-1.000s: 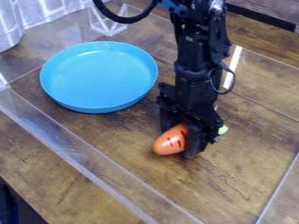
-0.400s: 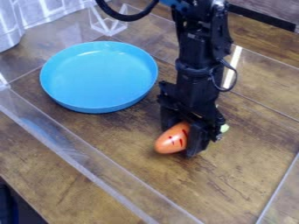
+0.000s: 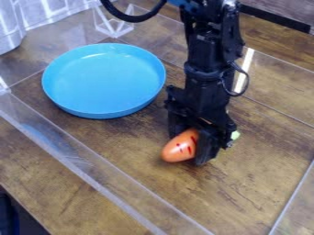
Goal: Remove the carrot from inside the blue tray and put it on the table
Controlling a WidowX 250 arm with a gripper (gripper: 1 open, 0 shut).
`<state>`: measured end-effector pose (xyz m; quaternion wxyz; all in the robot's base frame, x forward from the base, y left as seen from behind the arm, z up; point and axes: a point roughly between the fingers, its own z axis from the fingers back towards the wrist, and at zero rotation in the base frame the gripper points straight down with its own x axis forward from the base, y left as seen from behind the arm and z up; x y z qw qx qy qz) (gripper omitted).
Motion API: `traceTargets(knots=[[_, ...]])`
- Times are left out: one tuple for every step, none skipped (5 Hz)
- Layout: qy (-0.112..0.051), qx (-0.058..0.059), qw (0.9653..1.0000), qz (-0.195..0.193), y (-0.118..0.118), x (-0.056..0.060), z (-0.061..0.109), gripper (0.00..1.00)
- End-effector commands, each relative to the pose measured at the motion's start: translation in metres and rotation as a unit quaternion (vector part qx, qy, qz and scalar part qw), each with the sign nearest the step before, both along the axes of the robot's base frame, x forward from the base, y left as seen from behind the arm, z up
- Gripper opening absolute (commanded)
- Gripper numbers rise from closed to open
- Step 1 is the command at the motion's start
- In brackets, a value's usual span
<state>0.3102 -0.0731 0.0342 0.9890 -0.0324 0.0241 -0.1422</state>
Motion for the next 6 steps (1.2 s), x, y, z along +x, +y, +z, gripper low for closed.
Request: traceTargets(knots=[[-0.036, -0.009, 0.9993, 0.005, 0.0, 0.014, 0.022, 0.0], [-0.035, -0.009, 0.9993, 0.01, 0.0, 0.015, 0.022, 1.0], [-0.045, -0.003, 0.9989, 0.016, 0.003, 0.015, 0.034, 1.0], [-0.05, 0.002, 0.9986, 0.019, 0.005, 0.015, 0.041, 1.0], [-0.052, 0.007, 0.9984, 0.023, 0.007, 0.015, 0.045, 1.0], [-0.049, 0.013, 0.9983, 0.027, 0.009, 0.014, 0.044, 1.0]])
